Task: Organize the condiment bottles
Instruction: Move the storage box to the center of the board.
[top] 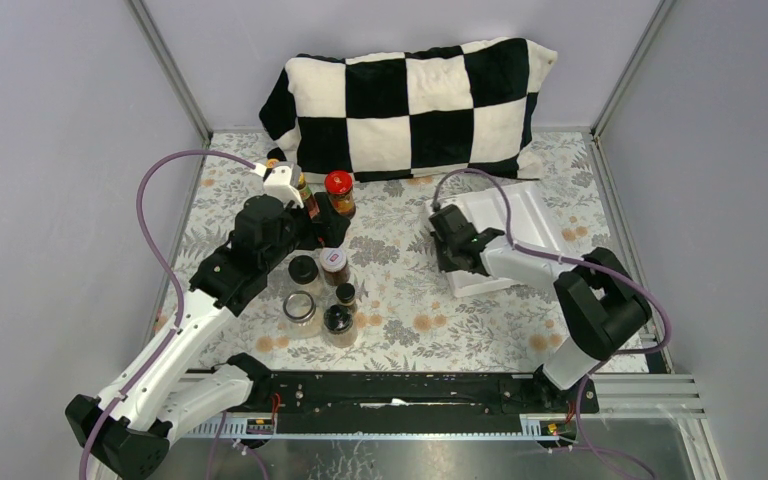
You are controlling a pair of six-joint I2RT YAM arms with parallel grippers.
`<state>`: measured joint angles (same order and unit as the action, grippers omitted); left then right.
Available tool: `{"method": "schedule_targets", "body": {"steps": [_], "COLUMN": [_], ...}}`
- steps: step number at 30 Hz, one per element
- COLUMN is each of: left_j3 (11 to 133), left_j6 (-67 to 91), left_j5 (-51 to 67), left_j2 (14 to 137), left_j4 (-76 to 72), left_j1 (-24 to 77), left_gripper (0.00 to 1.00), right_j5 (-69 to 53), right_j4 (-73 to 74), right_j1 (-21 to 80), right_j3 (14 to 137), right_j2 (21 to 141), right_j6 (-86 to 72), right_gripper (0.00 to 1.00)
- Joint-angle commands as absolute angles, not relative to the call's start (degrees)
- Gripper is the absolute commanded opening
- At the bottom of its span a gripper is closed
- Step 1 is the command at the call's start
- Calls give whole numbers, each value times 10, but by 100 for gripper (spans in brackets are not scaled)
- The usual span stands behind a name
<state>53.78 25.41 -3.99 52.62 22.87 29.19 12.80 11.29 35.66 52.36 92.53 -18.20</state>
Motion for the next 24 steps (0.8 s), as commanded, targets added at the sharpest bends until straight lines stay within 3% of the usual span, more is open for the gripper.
{"method": "schedule_targets", "body": {"steps": [1, 13, 24], "left_j3": [537, 530, 529], "left_j6": [260, 271, 273], "left_j5": [-43, -24, -22], "left_j2": [524, 535, 542], "left_j4": [227, 210, 204], "left_j1": [288, 289, 288], "left_gripper": [99, 99, 99], "right_j5": [118, 16, -20], "right_j4": [82, 14, 18], "right_j1": [421, 464, 505], "right_j3": [551, 425, 462], "right_j2": [938, 860, 902], "right_j6": [-142, -80, -66], "right_gripper": [0, 0, 0]}}
